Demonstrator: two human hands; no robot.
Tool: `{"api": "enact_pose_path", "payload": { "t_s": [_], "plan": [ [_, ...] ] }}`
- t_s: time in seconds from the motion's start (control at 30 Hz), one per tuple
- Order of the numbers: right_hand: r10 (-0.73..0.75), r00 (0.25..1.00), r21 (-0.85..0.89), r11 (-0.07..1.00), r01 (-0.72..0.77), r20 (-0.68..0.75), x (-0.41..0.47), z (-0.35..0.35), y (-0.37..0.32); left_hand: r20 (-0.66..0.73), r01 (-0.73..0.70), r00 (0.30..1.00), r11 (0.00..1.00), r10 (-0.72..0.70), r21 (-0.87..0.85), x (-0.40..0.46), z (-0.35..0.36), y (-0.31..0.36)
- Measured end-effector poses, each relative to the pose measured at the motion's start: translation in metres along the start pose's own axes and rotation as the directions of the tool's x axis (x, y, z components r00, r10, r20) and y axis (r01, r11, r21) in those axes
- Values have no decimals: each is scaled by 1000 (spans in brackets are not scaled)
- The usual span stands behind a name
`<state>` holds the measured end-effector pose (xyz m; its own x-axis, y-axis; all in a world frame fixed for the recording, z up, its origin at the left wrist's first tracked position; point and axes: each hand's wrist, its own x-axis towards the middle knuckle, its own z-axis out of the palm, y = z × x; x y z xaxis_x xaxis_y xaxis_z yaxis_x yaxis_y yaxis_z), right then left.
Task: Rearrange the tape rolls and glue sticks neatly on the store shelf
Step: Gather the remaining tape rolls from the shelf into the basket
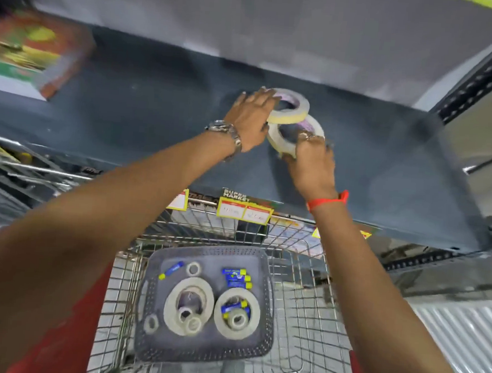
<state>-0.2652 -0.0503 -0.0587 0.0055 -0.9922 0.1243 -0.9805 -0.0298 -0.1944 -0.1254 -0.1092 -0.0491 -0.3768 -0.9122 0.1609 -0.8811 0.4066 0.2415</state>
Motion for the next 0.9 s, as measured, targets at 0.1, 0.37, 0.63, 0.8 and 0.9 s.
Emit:
{"api": "enact_pose_path", "payload": {
  "t_s": [0.1,0.37,0.63,0.8,0.9],
  "plan": [
    [-22,994,-76,997,30,106,6,7,-1,158,-41,987,996,28,81,21,10,-3],
    [-29,995,-106,994,39,96,-6,13,0,81,-51,996,984,38,171,25,23,-9],
    [12,999,46,999,-10,-35,-43,8,-14,39,145,989,949,-140,-281,-16,30,-21],
    [51,991,162,986,-31,-121,-93,7,-29,-84,163,976,931,-200,-326,-77,3,-3],
    [49,982,121,992,-27,-180,-134,14,-38,-197,92,965,926,-174,-367,-132,-2,0]
  ]
}}
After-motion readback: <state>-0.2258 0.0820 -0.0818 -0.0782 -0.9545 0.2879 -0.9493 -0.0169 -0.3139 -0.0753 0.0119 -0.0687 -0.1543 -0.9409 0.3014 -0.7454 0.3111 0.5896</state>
